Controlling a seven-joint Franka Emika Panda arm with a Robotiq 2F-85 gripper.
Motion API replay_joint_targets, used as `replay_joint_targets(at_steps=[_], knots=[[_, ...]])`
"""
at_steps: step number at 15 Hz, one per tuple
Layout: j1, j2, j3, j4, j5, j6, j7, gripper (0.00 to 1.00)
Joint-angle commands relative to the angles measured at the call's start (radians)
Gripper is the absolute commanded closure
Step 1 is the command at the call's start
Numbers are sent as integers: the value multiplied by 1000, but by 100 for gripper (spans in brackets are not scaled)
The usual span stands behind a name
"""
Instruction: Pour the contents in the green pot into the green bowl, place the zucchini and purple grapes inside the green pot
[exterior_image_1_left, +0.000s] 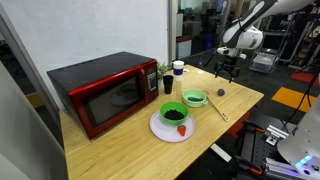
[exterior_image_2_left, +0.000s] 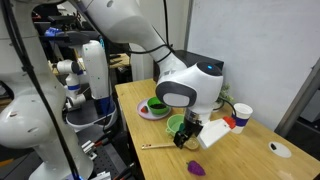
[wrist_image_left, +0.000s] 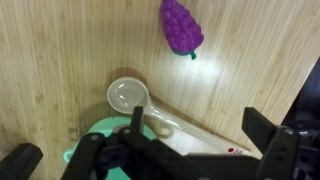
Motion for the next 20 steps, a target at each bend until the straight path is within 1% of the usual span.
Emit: replay_joint_targets(at_steps=[1,5,8,9,11,12,15,18,20], knots=[[-27,58,14,-26,78,83,-148,0],[-57,130,39,-22,136,127,-271,0],[-90,182,72,-1,188,156,-347,0],[-135,157,140,-3,139,154,-282,0],[-188,176,207,16,138,167,-284,0],[-230,181,260,24,135,173,-283,0],[-331,209,379,52,119,190,-282,0],[-392,256,427,73,99,223,-282,0],[-426,282,446,83,79,249,-282,0]])
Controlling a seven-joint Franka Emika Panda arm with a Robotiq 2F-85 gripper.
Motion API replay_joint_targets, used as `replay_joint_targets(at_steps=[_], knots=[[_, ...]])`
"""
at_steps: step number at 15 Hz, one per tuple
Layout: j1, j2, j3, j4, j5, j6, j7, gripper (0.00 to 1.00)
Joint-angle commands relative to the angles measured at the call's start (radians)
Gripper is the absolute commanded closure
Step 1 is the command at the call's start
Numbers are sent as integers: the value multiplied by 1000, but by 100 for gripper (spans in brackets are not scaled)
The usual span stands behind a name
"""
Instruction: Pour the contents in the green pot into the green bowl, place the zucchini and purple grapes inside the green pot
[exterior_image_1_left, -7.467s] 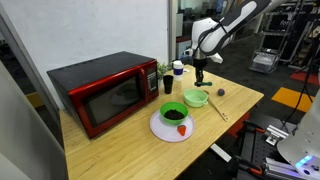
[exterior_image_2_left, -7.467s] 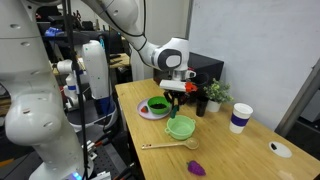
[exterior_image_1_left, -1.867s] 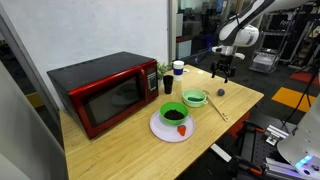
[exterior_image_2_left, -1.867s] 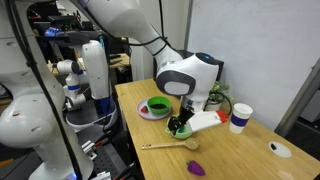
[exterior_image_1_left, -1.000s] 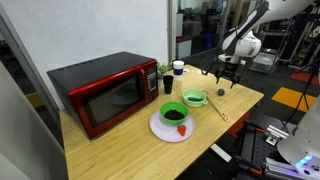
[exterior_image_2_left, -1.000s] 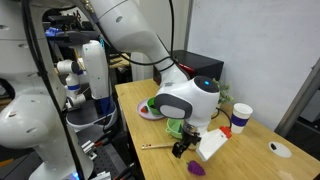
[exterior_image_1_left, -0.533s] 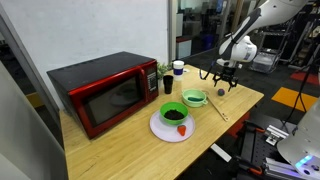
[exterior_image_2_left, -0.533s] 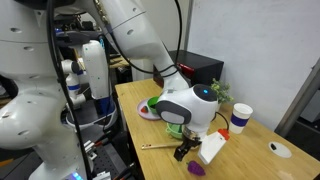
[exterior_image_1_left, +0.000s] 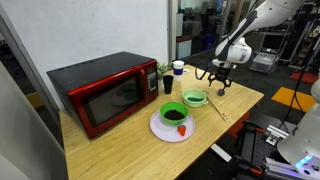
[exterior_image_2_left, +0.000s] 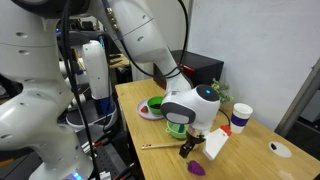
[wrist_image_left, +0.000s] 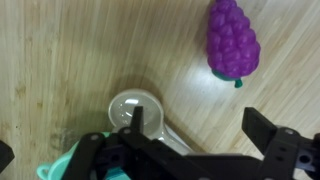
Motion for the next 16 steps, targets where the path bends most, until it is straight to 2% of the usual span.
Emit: replay_joint_targets(at_steps=[1,7,16], knots=[[-84,72,52,39,-48,54,0,0],[-162,117,90,72,-131,84,0,0],[-161,125,58,74,-211,61,0,0]])
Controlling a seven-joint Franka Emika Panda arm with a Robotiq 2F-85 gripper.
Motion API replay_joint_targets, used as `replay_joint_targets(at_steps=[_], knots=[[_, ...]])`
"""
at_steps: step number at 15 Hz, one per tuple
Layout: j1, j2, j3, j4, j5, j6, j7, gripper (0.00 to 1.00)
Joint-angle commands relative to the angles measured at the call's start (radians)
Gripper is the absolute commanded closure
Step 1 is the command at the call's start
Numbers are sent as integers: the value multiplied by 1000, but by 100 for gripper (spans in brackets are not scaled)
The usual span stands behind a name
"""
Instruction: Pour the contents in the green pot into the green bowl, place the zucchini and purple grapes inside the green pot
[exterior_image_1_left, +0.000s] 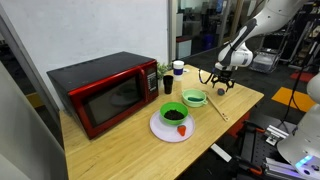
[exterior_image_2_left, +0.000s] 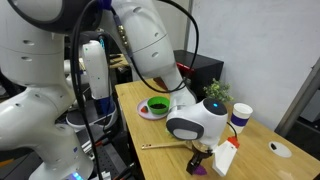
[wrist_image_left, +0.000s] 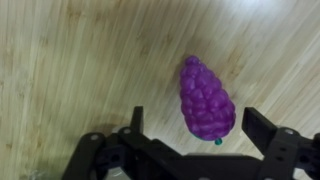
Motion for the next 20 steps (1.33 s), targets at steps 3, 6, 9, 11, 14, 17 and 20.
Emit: replay_joint_targets(at_steps=[3,6,9,11,14,17,20], knots=[[-25,20,1,12,-61,2,0,0],[-38,21,9,13,-77,2,0,0],[-55,22,23,10,-89,3,0,0],[-107,23,73,12,-113,-5,0,28],[-175,24,135,11,-142,-8,0,48],[-236,27,187,10,-156,-7,0,70],[-268,22,209,6,-144,-7,0,77]])
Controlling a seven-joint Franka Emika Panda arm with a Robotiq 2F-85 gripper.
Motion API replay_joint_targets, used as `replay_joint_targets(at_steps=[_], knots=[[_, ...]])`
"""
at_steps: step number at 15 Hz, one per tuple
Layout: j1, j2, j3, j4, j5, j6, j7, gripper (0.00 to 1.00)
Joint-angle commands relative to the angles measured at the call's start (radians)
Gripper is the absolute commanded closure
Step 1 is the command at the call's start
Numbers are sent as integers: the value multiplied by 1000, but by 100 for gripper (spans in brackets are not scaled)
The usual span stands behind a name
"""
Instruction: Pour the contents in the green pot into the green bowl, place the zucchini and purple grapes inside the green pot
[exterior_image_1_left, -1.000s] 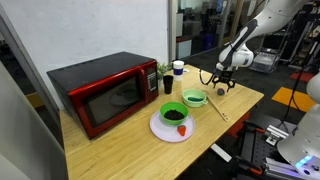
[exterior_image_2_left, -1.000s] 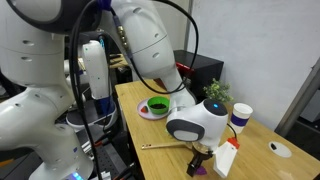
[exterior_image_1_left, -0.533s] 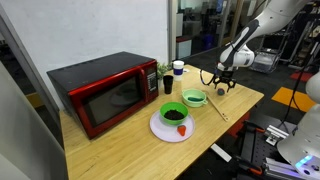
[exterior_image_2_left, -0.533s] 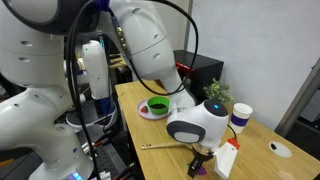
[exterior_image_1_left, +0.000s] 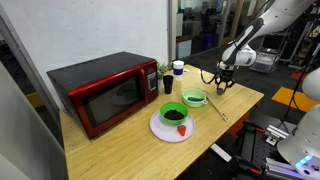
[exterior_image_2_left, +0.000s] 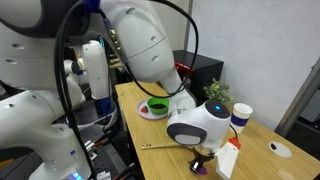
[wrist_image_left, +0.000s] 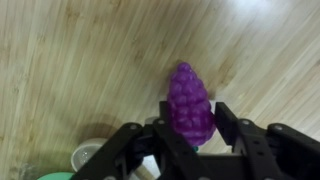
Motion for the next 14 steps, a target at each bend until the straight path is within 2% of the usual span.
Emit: replay_joint_targets(at_steps=[1,2,3,9,14], knots=[[-41,6,26,3,8,2,0,77],[-24,1,6,1,15,13,15,77],[42,-8,-50,1,71,28,6,77],[138,-83,-71,23,247,14,87,77],[317,-176,-162,37,242,-18,282,77]])
